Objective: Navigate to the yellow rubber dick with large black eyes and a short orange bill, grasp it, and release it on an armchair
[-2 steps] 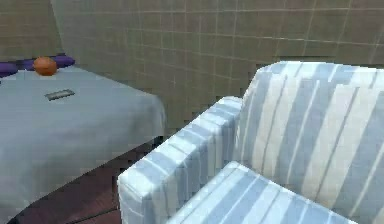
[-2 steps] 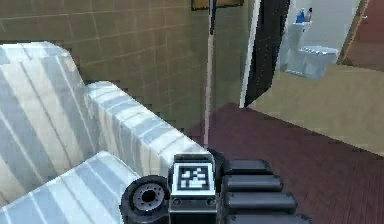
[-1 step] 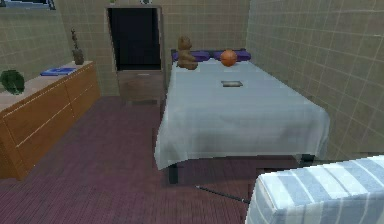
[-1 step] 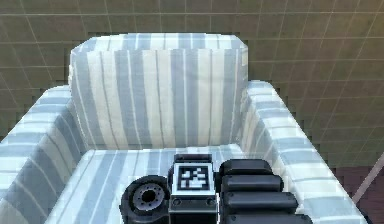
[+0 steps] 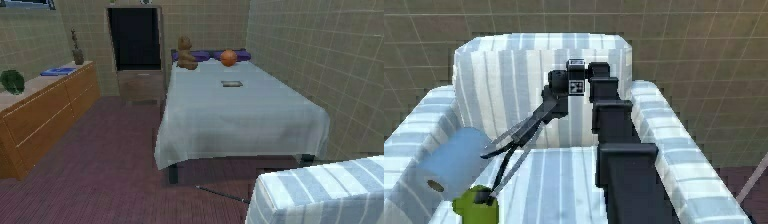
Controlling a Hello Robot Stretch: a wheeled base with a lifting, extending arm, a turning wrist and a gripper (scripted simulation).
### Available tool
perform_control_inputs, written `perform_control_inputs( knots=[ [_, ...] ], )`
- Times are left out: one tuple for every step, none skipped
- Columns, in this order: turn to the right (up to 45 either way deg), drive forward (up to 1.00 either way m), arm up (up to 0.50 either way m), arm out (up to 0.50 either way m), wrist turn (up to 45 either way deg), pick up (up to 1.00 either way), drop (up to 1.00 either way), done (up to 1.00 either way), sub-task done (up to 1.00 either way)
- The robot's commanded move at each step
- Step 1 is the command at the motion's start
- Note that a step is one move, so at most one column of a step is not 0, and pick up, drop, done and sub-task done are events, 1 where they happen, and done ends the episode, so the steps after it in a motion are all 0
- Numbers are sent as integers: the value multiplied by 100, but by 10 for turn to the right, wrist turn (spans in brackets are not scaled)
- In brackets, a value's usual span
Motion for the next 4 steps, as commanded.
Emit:
perform_control_inputs(
  knots=[
    [0, 0, 0, 0, 450, 0, 0, 0, 0],
    [0, 0, 0, 0, 450, 0, 0, 0, 0],
    [0, 0, 0, 0, 330, 0, 0, 0, 0],
    [0, 0, -18, 0, 0, 0, 0, 0, 0]
  ],
)
